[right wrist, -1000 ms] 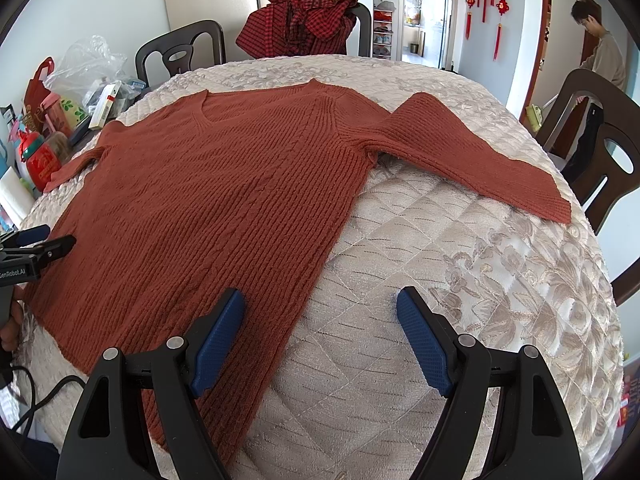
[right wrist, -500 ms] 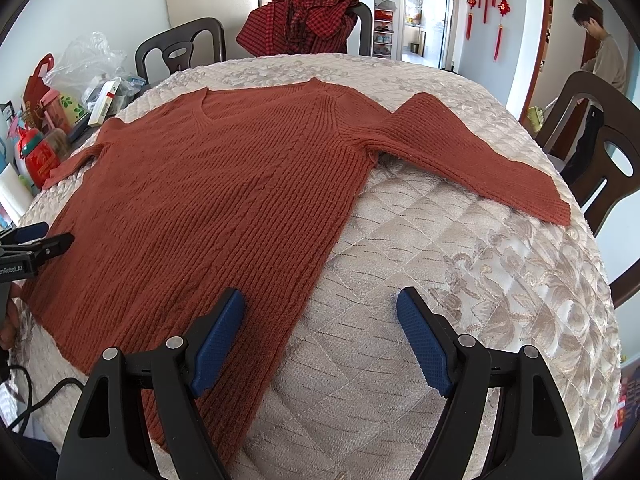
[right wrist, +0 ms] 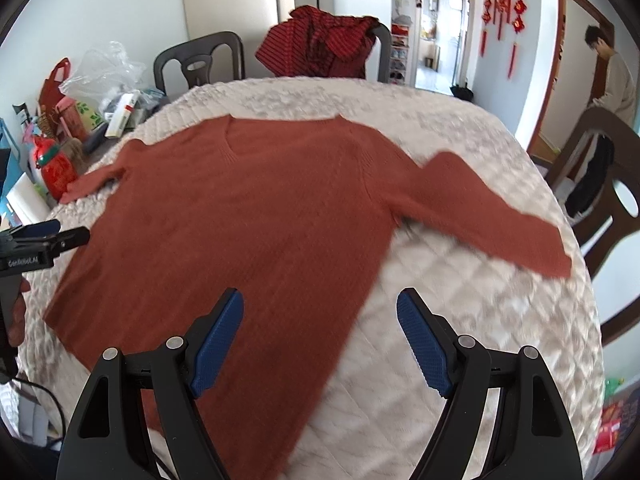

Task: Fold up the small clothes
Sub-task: 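Move the left tool to the sweater sleeve cuff nearest it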

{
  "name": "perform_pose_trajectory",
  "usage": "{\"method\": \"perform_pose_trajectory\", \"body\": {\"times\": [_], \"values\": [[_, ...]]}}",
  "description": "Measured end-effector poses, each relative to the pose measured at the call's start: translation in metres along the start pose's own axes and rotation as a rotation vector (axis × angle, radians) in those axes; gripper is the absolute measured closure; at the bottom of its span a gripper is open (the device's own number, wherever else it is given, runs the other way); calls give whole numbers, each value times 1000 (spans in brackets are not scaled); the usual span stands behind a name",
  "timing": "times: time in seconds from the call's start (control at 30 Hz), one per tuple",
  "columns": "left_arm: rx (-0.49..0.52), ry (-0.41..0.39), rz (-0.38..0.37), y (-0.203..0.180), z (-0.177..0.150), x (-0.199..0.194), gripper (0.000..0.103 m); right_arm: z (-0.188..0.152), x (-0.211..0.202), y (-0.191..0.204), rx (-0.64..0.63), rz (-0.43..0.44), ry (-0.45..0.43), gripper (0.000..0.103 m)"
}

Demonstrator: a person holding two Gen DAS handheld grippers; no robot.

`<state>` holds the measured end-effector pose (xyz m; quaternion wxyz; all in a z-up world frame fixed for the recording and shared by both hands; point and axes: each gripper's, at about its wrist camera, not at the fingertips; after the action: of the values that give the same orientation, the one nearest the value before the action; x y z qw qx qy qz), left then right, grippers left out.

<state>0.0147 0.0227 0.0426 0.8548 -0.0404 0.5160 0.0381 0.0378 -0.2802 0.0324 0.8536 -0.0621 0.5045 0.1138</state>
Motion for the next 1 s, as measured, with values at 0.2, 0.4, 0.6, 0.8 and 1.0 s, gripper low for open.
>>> {"method": "perform_pose_trajectory", "body": {"times": [0.2,0.4,0.6,0.8,1.0], "values": [[-59,-58,40,27,15,-12,1,15,9,15,-36,17,6,24],[-103,-76,67,48,27,-13,1,24,16,26,-71,26,11,24],[-126,-71,82,61,34,-6,1,36,22,33,-91,29,19,24],[-142,-54,88,72,36,3,1,44,28,38,-105,30,31,24],[-191,-29,91,100,34,20,1,48,33,40,-114,31,40,24]]}}
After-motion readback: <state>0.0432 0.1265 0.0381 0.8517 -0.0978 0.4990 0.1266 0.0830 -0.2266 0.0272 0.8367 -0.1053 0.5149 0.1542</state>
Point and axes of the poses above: each gripper's, at about its wrist camera, not at the fingertips, and x roughly the way its jaws point, y to its left, z to its top, and after that the axes turned 12 degrees about y, right-handed
